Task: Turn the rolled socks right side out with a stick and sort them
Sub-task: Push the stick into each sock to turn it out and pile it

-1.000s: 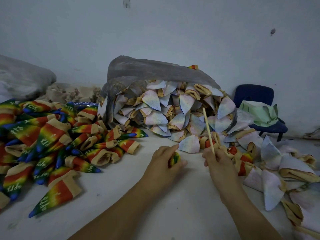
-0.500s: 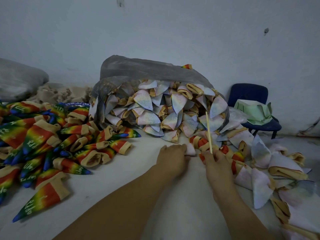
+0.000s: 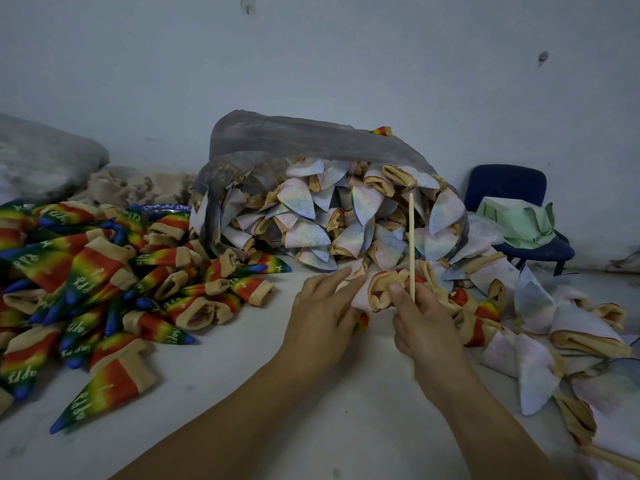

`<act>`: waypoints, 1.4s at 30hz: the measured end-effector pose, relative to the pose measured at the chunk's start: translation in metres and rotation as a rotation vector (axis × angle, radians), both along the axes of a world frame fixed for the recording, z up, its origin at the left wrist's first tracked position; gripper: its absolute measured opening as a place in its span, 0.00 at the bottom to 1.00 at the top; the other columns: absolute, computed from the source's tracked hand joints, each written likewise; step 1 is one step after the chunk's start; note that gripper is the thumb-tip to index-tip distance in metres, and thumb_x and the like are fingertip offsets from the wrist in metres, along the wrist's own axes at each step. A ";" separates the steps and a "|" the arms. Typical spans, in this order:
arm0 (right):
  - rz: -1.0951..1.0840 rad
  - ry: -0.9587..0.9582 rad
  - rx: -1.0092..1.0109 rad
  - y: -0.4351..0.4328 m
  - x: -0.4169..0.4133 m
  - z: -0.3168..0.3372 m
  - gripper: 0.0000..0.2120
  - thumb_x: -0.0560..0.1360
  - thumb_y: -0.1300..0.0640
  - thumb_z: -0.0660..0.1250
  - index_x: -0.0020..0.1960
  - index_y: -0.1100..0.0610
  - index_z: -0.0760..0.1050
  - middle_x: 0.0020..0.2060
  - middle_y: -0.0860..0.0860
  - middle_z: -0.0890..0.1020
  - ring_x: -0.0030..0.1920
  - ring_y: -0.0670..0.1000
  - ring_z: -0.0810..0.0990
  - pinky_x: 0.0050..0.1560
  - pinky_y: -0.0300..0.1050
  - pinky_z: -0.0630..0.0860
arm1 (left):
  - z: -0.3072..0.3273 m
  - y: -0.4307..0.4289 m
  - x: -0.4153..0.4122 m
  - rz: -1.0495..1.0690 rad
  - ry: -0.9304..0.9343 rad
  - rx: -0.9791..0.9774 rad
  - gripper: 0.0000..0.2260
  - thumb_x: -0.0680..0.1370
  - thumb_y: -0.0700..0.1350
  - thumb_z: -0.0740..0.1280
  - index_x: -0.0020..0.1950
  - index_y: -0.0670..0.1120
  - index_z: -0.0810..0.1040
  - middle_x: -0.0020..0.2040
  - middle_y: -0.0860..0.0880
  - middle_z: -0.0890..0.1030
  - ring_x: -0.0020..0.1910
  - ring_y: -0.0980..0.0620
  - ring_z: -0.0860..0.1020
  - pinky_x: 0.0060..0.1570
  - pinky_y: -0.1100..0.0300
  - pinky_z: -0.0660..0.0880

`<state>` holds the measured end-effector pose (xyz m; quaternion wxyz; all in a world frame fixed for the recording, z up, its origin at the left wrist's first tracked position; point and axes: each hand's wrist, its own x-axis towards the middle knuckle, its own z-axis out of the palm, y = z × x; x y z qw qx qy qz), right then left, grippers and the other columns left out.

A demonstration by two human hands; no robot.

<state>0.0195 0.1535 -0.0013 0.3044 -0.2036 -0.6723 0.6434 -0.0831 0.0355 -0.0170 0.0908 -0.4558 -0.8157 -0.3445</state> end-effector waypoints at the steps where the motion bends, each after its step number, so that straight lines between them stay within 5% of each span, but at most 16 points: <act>1: -0.018 -0.005 -0.002 0.000 0.000 0.000 0.11 0.76 0.46 0.63 0.40 0.52 0.73 0.23 0.46 0.62 0.22 0.45 0.59 0.21 0.37 0.58 | 0.000 -0.002 0.003 -0.032 -0.046 0.015 0.23 0.83 0.51 0.59 0.78 0.57 0.63 0.78 0.59 0.61 0.74 0.60 0.54 0.70 0.63 0.55; 6: -0.084 -0.017 0.256 -0.002 0.003 0.001 0.09 0.76 0.46 0.63 0.39 0.46 0.74 0.24 0.41 0.74 0.25 0.39 0.71 0.29 0.36 0.66 | 0.005 -0.004 0.015 -0.083 -0.356 0.206 0.31 0.75 0.72 0.56 0.74 0.58 0.69 0.69 0.67 0.67 0.63 0.78 0.59 0.54 0.77 0.64; 12: -0.057 0.021 0.401 -0.013 -0.001 0.000 0.05 0.77 0.48 0.63 0.44 0.48 0.74 0.34 0.40 0.79 0.34 0.38 0.76 0.33 0.27 0.70 | 0.006 -0.005 0.019 -0.017 -0.616 0.369 0.08 0.81 0.52 0.65 0.56 0.59 0.83 0.51 0.62 0.82 0.51 0.66 0.78 0.46 0.73 0.73; 16: -0.025 0.078 0.386 -0.022 -0.004 0.001 0.03 0.75 0.47 0.65 0.47 0.44 0.74 0.42 0.44 0.79 0.41 0.42 0.77 0.39 0.30 0.73 | 0.008 -0.006 0.020 -0.012 -0.624 0.421 0.10 0.81 0.50 0.65 0.60 0.58 0.82 0.56 0.63 0.82 0.54 0.67 0.77 0.52 0.74 0.73; 19: -0.058 0.162 0.322 -0.024 -0.002 0.004 0.04 0.76 0.51 0.65 0.44 0.45 0.76 0.34 0.43 0.78 0.34 0.40 0.75 0.34 0.29 0.71 | 0.010 -0.005 0.023 -0.074 -0.687 0.505 0.10 0.80 0.47 0.67 0.59 0.59 0.82 0.58 0.62 0.81 0.58 0.65 0.77 0.57 0.70 0.74; 24: -0.027 0.199 0.149 -0.025 -0.002 0.007 0.08 0.77 0.50 0.64 0.40 0.42 0.77 0.26 0.37 0.76 0.27 0.35 0.73 0.27 0.28 0.67 | 0.013 -0.002 0.027 -0.116 -1.059 0.679 0.10 0.78 0.47 0.69 0.58 0.49 0.85 0.55 0.51 0.85 0.59 0.51 0.81 0.64 0.52 0.75; 28: -0.064 0.159 0.201 -0.028 -0.006 0.004 0.09 0.78 0.47 0.60 0.41 0.46 0.74 0.29 0.40 0.77 0.29 0.36 0.73 0.28 0.27 0.67 | 0.020 0.001 0.027 -0.202 -1.364 0.850 0.13 0.75 0.46 0.69 0.56 0.41 0.84 0.53 0.44 0.85 0.55 0.50 0.83 0.57 0.58 0.78; 33: -0.141 0.114 0.230 -0.019 -0.007 0.000 0.12 0.78 0.44 0.56 0.44 0.48 0.74 0.39 0.45 0.79 0.37 0.34 0.75 0.35 0.24 0.69 | 0.027 0.003 0.029 -0.232 -1.471 0.646 0.18 0.77 0.52 0.66 0.62 0.44 0.81 0.55 0.45 0.84 0.54 0.51 0.78 0.58 0.56 0.70; 36: -0.153 0.092 0.213 -0.020 -0.007 -0.001 0.13 0.78 0.43 0.56 0.42 0.45 0.75 0.37 0.39 0.79 0.37 0.33 0.75 0.33 0.24 0.68 | 0.031 0.000 0.028 -0.267 -1.516 0.555 0.17 0.80 0.54 0.62 0.64 0.48 0.79 0.44 0.52 0.83 0.47 0.54 0.75 0.54 0.59 0.68; 39: -0.117 0.062 0.150 -0.024 -0.009 -0.002 0.13 0.78 0.41 0.56 0.42 0.45 0.75 0.30 0.39 0.78 0.31 0.36 0.75 0.30 0.29 0.69 | 0.030 0.000 0.026 -0.289 -1.595 0.564 0.17 0.81 0.53 0.61 0.66 0.47 0.78 0.37 0.51 0.74 0.38 0.55 0.68 0.43 0.62 0.66; 42: -0.056 0.101 -0.055 -0.022 -0.007 0.002 0.13 0.79 0.44 0.58 0.43 0.48 0.76 0.24 0.45 0.69 0.22 0.41 0.63 0.23 0.34 0.62 | 0.029 0.000 0.026 -0.312 -1.621 0.606 0.17 0.81 0.53 0.62 0.62 0.44 0.79 0.41 0.49 0.75 0.37 0.55 0.70 0.40 0.63 0.71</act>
